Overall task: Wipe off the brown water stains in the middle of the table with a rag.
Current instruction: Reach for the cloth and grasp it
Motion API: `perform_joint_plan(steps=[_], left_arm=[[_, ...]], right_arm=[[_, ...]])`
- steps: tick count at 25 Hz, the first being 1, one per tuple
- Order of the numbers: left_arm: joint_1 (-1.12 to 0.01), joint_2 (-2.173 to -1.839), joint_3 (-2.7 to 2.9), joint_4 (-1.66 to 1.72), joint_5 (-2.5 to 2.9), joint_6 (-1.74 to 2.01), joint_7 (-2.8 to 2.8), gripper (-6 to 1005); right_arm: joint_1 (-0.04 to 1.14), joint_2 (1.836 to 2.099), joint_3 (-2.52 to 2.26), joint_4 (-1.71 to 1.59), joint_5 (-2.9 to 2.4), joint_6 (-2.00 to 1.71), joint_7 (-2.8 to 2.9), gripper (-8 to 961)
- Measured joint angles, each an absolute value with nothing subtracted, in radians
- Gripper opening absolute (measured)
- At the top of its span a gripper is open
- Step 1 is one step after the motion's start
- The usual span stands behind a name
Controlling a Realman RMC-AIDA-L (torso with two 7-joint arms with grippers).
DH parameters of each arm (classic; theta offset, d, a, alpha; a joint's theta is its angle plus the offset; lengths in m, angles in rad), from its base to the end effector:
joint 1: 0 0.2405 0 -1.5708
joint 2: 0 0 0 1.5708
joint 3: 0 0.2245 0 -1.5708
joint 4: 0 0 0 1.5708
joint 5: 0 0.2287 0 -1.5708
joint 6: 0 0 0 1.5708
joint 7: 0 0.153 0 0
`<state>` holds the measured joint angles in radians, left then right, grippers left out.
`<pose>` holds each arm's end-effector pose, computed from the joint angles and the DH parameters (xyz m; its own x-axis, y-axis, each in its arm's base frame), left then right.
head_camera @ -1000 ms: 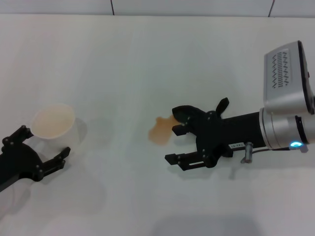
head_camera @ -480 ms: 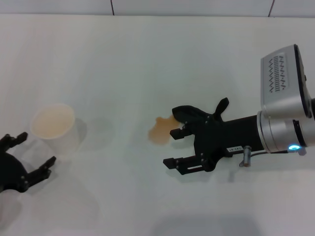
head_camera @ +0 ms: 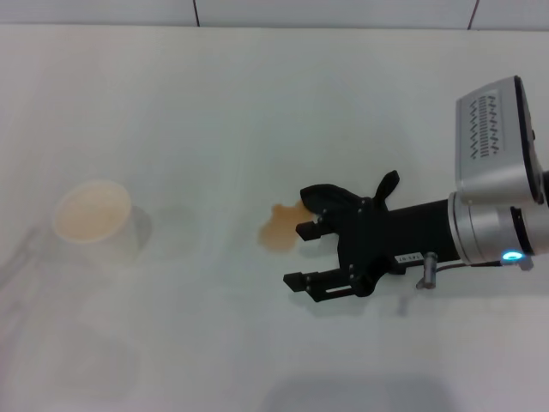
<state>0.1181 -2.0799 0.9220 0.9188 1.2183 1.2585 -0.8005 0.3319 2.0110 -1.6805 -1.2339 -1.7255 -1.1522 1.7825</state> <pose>-0.3586 0.2409 0.1057 0.8773 0.0168 0.4796 0.4471 -0.3915 -0.8042 0.1429 0.3144 -0.0555 0.9461 -0.1971 -0.2572 -0.2333 -0.9651 -0.1188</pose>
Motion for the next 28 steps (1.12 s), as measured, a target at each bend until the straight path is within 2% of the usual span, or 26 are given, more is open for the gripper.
perform_joint_plan(steps=[11, 28], left_arm=[[-0.129, -2.041, 0.733, 0.860, 1.589, 1.513, -1.015, 863], [-0.180, -2.020, 0.726, 1.134, 1.889, 1.754, -1.340, 862]], right_arm=[[0.339, 2.011, -1.643, -1.240, -1.668, -1.162, 1.796, 688], [0.341, 2.009, -1.583, -1.259, -1.649, -1.225, 1.831, 687]])
